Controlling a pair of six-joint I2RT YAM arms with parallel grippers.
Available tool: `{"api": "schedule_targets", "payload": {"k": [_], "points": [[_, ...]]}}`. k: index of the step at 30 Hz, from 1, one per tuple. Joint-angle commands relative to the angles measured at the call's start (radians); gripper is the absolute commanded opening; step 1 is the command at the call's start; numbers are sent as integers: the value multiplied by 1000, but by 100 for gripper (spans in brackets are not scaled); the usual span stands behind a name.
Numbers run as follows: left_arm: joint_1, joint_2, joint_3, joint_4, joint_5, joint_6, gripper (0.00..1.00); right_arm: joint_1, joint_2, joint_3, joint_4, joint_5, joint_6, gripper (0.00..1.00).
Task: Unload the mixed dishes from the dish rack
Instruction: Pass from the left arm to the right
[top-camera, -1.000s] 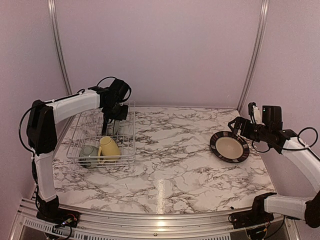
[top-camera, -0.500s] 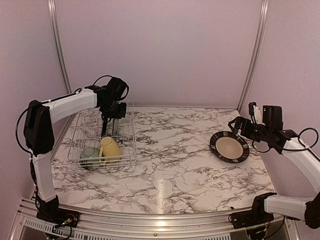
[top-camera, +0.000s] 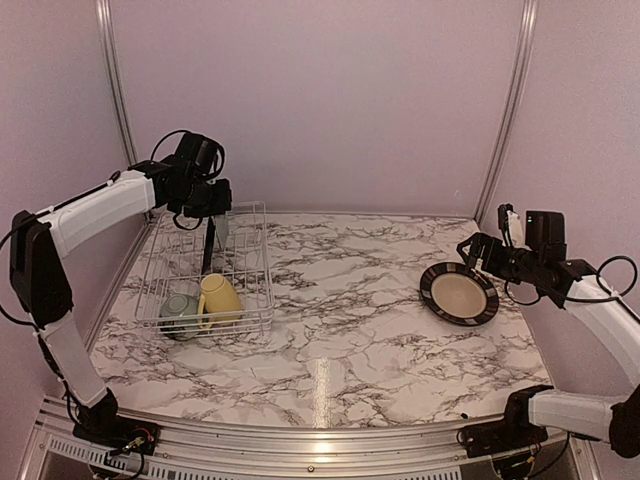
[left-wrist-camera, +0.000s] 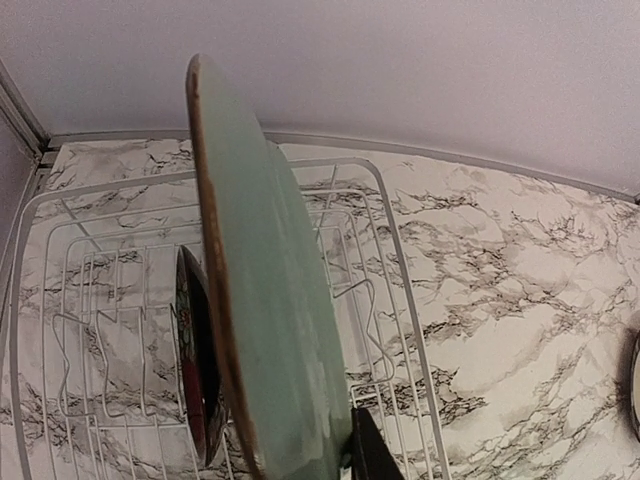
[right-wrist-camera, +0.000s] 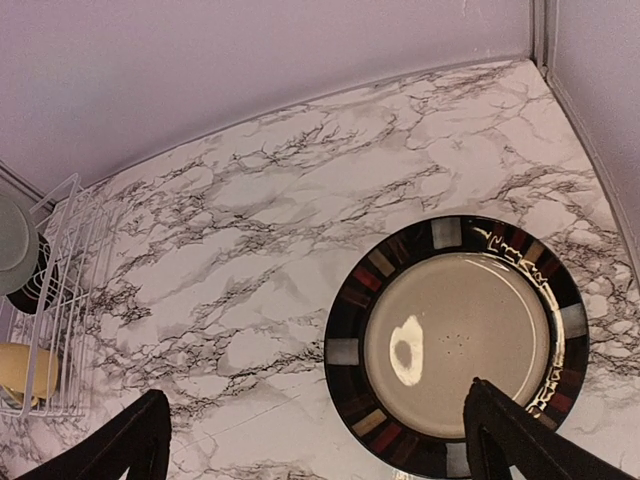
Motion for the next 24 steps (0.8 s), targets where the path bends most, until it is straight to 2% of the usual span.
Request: {"api": "schedule_targets", "payload": {"k": [1,4,8,13,18,24], "points": [[13,-125,-4,64,-12,-22,0,3,-1,-6,13,-1,10,98],[14,-177,-10,66,12,-34,0,4,9,-10,18,-7,12,99],[12,-273,-43,113,127,-38,0,3,22,-9,22,-15,16,98],[-23,-404,-171,243,250,-12,0,3,38,-14,22,-3,30,98],[-154,-484,-251,267,95,91,0,5,69,-14,22,-18,41,98],[-404,-498,-296,298,-183,287,0,11,102,7,23,-59,55,98]]}}
